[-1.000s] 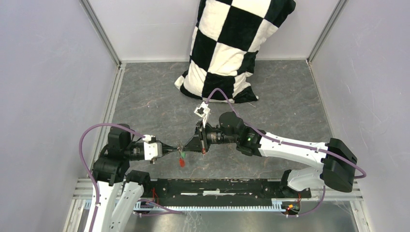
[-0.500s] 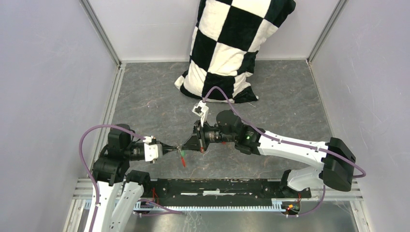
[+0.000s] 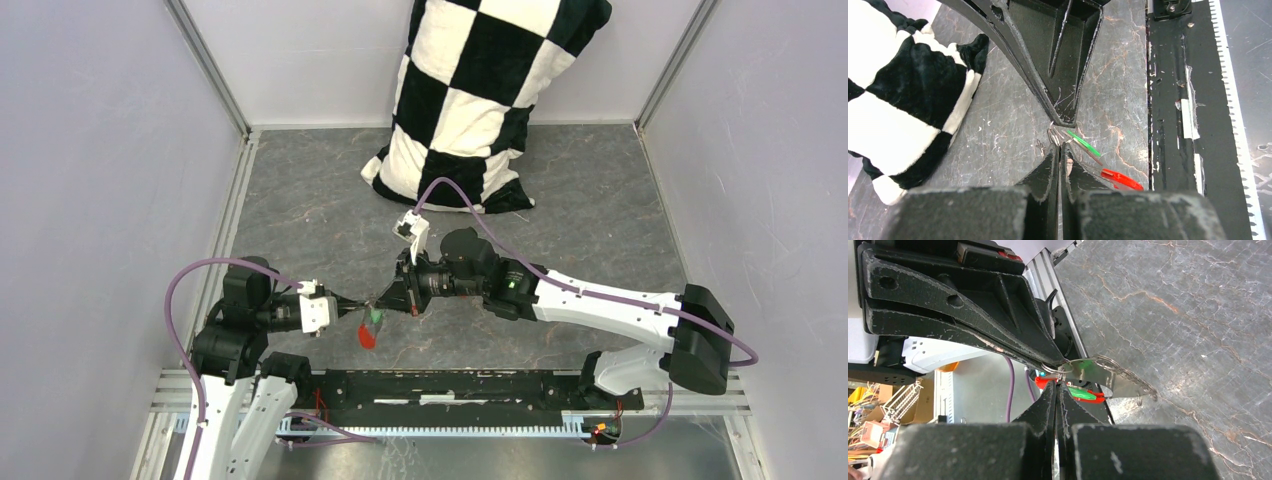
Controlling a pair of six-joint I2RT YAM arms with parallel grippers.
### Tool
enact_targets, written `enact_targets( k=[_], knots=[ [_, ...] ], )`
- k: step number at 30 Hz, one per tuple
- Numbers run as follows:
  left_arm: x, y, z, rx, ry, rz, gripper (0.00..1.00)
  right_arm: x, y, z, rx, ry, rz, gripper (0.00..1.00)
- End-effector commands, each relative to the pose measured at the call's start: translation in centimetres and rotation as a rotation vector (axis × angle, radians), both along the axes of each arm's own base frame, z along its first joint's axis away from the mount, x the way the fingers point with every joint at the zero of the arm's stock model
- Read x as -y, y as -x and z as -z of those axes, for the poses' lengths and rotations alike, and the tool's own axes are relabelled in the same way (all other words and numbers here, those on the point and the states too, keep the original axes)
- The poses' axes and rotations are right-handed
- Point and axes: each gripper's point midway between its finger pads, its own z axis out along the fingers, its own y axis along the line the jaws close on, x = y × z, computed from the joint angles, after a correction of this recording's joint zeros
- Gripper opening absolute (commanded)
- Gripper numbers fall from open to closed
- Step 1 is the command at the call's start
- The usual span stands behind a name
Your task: Put the keys on the keyring
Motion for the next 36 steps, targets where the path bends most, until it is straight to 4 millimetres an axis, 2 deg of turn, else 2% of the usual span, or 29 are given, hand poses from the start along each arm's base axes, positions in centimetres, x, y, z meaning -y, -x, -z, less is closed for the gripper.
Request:
enact_targets(
  k=[1,8,30,36],
  knots=[
    [-0.3,0.1,1.2,-0.027,-0.024,-0.009,0.02,-1.0,-0.8,-6.4,0.100,-0.159,0.020,0.00],
    [-0.3,0.0,1.2,-0.023,-0.029,-0.012,0.02,-1.3,-0.7,-7.3,0.109,-0.171,0.016,0.00],
    [-0.3,-0.7,1.0,-0.036,-0.015,-0.049,0.02,-2.9,1.5,-6.1,0.081,-0.156,-0.049,0.00],
    [0.1,-0.9,-0.1,-0.052,0.037,-0.050,0.02,-3.5,1.8,-6.5,0.084,-0.155,-0.062,0.00]
  ],
)
